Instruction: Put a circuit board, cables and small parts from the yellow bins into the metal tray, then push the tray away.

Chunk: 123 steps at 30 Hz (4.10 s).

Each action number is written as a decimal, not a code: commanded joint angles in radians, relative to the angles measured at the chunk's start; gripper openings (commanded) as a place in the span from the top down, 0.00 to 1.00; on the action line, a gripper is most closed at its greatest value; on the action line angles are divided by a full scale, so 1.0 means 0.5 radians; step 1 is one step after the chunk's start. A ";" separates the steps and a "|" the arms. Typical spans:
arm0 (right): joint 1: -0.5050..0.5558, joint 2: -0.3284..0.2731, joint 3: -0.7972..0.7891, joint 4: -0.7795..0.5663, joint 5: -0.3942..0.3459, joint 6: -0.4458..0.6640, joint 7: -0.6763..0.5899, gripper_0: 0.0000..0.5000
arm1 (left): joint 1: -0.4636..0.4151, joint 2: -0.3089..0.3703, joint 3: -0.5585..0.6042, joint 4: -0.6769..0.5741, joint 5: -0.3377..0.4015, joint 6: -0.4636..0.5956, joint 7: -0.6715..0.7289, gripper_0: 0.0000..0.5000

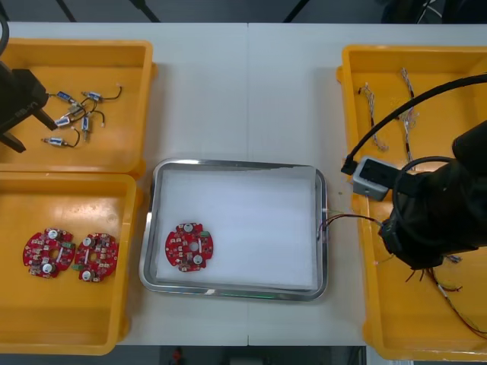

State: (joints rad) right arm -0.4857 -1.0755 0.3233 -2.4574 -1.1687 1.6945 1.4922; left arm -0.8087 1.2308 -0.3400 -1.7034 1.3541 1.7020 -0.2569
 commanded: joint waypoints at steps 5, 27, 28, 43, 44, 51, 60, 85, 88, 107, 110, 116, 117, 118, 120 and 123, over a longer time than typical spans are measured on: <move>-0.520 0.074 0.581 0.129 0.101 -0.128 0.087 1.00 | -0.110 0.091 0.063 0.299 -0.079 -0.094 -0.376 0.00; -0.971 0.694 1.433 0.801 0.451 -0.459 0.231 1.00 | -0.306 -0.081 0.063 0.916 -0.245 -0.250 -0.637 0.00; -0.971 0.718 1.467 0.828 0.472 -0.478 0.240 1.00 | -0.315 -0.096 0.063 0.940 -0.254 -0.253 -0.643 0.00; -0.952 0.896 1.716 1.092 0.678 -0.671 0.240 1.00 | -0.484 -0.197 -0.271 1.167 -0.352 -0.468 -0.671 0.00; -0.940 0.902 1.716 1.089 0.690 -0.668 0.237 1.00 | -0.506 -0.213 -0.280 1.210 -0.358 -0.486 -0.674 0.00; -0.922 0.915 1.716 1.089 0.714 -0.680 0.222 0.86 | -0.613 -0.320 -0.286 1.437 -0.416 -0.572 -0.683 0.00; -0.906 0.905 1.716 1.080 0.727 -0.711 0.206 0.00 | -0.668 -0.458 -0.286 1.575 -0.674 -0.784 -0.664 0.00; -0.909 0.488 1.062 0.595 0.220 -0.306 -0.202 0.00 | -0.828 -0.897 -0.286 2.180 -1.328 -1.468 -0.671 0.00; -0.909 0.402 0.973 0.592 0.138 -0.275 -0.312 0.00 | -0.828 -0.934 -0.283 2.204 -1.355 -1.505 -0.671 0.00; -0.744 0.151 0.252 0.868 -0.037 0.121 -0.883 0.00 | -0.828 -1.105 -0.492 2.413 -1.355 -1.726 -0.683 0.00; -0.698 0.102 0.145 0.917 -0.043 0.164 -0.889 0.00 | -0.828 -1.118 -0.526 2.422 -1.334 -1.726 -0.692 0.00; -0.682 0.062 0.010 1.080 -0.040 0.256 -0.889 0.00 | -0.828 -1.121 -0.590 2.456 -1.236 -1.726 -0.713 0.00; -0.682 0.059 0.001 1.095 -0.037 0.256 -0.892 0.00 | -0.825 -1.124 -0.587 2.462 -1.229 -1.726 -0.717 0.00; -0.682 0.056 -0.015 1.132 -0.031 0.256 -0.886 0.00 | -0.825 -1.121 -0.590 2.468 -1.226 -1.726 -0.723 0.00; -0.682 0.056 -0.033 1.187 -0.010 0.256 -0.877 0.00 | -0.825 -1.121 -0.590 2.477 -1.229 -1.726 -0.735 0.00; -0.682 0.056 -0.061 1.292 0.055 0.243 -0.868 0.00 | -0.828 -1.124 -0.590 2.496 -1.233 -1.726 -0.756 0.00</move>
State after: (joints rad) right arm -0.8299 -1.0084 0.3349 -1.8459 -1.1693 1.8163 1.0586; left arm -1.1686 0.6785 -0.6232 -0.4719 0.7316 0.8418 -0.5353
